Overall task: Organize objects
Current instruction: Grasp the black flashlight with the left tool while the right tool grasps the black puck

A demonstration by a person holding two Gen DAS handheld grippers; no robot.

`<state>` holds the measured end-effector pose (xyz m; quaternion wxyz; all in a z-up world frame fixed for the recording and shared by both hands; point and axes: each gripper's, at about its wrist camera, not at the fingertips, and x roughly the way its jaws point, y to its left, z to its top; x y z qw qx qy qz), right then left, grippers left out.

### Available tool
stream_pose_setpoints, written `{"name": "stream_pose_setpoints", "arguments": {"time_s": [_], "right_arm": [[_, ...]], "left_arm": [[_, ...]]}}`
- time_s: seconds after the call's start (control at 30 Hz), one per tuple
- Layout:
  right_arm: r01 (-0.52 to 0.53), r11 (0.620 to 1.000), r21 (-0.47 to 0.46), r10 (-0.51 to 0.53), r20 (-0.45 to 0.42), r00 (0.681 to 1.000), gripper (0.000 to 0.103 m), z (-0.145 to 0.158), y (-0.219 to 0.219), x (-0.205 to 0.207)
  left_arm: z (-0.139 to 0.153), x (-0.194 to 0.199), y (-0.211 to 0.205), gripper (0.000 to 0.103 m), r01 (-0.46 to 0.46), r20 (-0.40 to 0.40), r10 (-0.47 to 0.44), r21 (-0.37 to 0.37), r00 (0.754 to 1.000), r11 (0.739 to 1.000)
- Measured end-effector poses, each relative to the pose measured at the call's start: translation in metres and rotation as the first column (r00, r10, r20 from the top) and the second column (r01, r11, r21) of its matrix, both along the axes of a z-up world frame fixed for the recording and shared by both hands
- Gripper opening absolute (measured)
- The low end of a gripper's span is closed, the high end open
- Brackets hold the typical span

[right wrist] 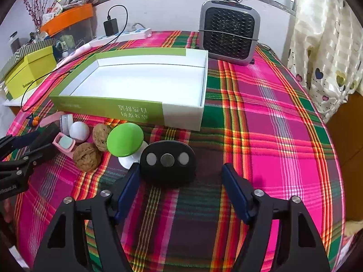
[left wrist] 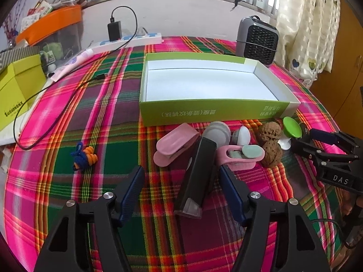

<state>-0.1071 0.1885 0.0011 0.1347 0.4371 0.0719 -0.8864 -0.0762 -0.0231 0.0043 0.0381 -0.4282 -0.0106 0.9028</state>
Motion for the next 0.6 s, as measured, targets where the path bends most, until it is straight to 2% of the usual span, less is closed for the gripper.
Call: {"name": "stream_pose_setpoints", "arguments": {"time_s": [0.07, 0.13, 0.37, 0.47, 0.6], "right_arm": [[-0.008, 1.0, -0.002, 0.008, -0.003, 1.0, 0.063, 0.0004, -0.0015, 0.0], [-0.007, 1.0, -0.004, 0.007, -0.003, 1.0, 0.06, 0.0004, -0.0017, -0.0008], [-0.016, 1.0, -0.004, 0.016, -0.008, 1.0, 0.048, 0.0006, -0.0038, -0.0004], [-0.013, 1.0, -0.002, 0.013, -0.009, 1.0, 0.048, 0.0003, -0.004, -0.0003], [-0.008, 1.0, -0.007, 0.008, -0.009, 1.0, 0.048, 0.0, -0.0035, 0.0]], "left_arm": [[0.0005, -0.0015, 0.001, 0.062, 0.001, -0.002, -0.001, 0.001, 1.0, 1.0], [0.001, -0.0027, 0.0015, 0.055, 0.001, -0.002, -0.001, 0.002, 1.0, 1.0], [0.0017, -0.0045, 0.0036, 0.048, 0.006, 0.002, -0.006, 0.014, 1.0, 1.0], [0.0015, -0.0044, 0.0039, 0.044, 0.006, -0.002, -0.006, 0.02, 1.0, 1.0], [0.002, -0.0052, 0.0054, 0.032, 0.016, -0.003, -0.016, 0.028, 1.0, 0.999]]}}
